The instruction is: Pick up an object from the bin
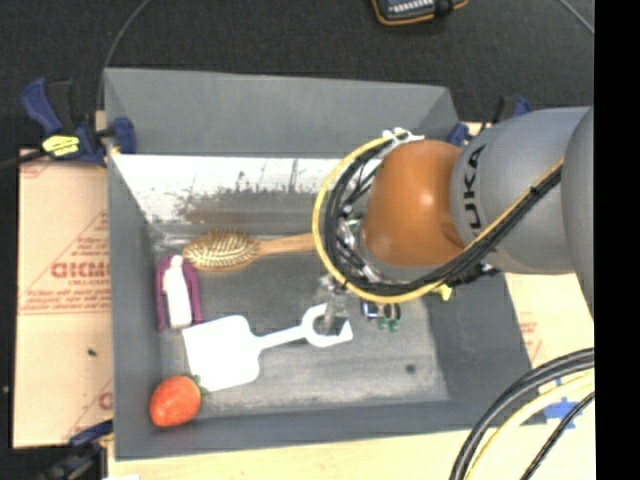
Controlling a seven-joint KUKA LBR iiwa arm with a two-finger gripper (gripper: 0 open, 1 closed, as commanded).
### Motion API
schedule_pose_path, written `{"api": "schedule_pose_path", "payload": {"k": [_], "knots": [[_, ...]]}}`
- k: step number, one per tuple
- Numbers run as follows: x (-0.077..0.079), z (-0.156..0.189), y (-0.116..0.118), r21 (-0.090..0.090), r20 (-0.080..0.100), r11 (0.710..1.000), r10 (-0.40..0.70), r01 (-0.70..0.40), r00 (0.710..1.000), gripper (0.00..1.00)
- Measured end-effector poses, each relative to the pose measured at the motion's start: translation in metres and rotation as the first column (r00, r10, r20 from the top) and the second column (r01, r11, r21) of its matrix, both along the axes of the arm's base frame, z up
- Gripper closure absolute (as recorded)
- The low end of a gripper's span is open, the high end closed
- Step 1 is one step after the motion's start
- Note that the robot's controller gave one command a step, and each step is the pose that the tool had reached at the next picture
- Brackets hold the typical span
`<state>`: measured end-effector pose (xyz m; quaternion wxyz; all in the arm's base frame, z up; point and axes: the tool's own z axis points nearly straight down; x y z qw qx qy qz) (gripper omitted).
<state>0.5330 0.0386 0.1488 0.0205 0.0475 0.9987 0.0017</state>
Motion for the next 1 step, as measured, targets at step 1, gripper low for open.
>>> {"api": "schedule_pose_path", "payload": {"k": [1], "knots": [[-0.0059, 0.0941, -0.0033, -0.009, -0.006, 1.0, -0.023, 0.023, 1.0, 1.0]]}}
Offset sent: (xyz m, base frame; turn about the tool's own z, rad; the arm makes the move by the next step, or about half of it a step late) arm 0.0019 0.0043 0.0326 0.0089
